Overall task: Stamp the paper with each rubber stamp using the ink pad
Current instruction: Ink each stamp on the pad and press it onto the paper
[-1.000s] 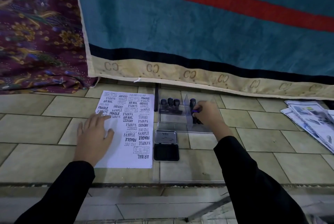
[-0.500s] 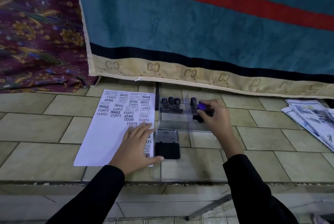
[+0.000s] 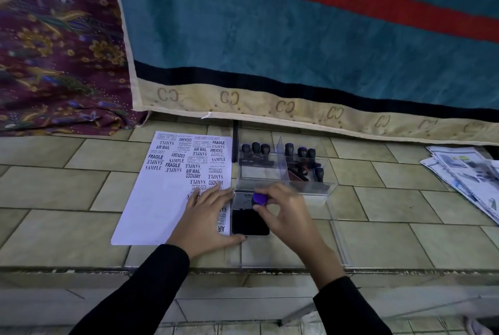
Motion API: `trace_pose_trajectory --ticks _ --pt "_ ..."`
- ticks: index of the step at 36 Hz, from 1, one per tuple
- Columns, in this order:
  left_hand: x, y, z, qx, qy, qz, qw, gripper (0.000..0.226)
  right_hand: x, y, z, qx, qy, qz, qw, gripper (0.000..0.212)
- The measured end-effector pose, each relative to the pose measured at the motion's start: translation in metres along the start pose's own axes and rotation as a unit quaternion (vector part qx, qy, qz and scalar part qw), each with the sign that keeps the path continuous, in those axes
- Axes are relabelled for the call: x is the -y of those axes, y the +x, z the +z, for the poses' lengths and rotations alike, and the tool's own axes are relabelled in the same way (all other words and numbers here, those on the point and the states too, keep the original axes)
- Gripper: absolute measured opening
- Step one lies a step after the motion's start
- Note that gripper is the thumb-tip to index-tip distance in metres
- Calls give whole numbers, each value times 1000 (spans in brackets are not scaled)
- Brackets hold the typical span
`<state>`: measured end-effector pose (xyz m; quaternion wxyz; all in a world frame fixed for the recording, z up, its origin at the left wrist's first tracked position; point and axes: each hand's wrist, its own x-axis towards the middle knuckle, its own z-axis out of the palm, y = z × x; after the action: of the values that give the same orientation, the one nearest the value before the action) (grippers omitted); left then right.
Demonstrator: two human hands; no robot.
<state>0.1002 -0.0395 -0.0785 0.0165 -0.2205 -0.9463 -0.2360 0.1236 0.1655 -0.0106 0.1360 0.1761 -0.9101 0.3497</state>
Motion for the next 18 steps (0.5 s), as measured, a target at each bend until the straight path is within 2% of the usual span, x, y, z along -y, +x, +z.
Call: trace_pose_trajectory --ticks 8,16,18 --pt "-3 -2 -3 -2 -22 -4 1000 98 8 -9 8 6 -17 -3 1000 24" --pt "-4 0 -4 5 -36 -5 999 101 17 -10 12 24 -38 10 999 22" --pt "-6 -1 -7 -6 -76 -12 997 90 17 -7 12 20 -45 18 999 19"
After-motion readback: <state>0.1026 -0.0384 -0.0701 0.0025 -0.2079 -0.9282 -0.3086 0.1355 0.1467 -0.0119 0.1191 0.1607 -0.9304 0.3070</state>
